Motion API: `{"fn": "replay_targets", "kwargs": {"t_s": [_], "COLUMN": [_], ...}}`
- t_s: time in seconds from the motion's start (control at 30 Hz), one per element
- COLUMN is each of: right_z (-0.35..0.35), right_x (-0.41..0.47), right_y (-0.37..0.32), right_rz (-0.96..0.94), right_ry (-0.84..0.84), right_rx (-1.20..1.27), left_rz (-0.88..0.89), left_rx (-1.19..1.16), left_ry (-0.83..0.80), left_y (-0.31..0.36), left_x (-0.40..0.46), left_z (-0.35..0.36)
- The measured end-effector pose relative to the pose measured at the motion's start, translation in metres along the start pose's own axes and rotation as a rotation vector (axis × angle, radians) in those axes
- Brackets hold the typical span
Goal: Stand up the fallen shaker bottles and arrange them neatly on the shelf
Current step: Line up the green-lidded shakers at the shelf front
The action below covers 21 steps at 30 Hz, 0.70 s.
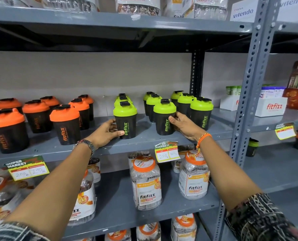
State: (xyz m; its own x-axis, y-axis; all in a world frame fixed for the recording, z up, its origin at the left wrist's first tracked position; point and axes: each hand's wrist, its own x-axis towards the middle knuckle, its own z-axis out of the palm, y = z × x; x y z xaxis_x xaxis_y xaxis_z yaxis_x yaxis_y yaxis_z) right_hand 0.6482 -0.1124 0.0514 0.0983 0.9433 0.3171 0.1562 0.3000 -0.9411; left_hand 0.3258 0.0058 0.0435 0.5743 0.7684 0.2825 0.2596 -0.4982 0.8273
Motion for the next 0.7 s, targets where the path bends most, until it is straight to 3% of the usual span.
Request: {"fn": "replay_targets", "kwargs": {"t_s": [0.7], "right_z": [0.005], "right_x": [-0.014], "right_y": [-0.013], "right_rz": [0.04], "right_ry": [0.037], "right_rx": [-0.019], "left_rz": [0.005], "left_rx": [0.004], "left_ry": [0.001], "left_y": [0.008], "left_x": [-0.004], "left_z": [0.005]}}
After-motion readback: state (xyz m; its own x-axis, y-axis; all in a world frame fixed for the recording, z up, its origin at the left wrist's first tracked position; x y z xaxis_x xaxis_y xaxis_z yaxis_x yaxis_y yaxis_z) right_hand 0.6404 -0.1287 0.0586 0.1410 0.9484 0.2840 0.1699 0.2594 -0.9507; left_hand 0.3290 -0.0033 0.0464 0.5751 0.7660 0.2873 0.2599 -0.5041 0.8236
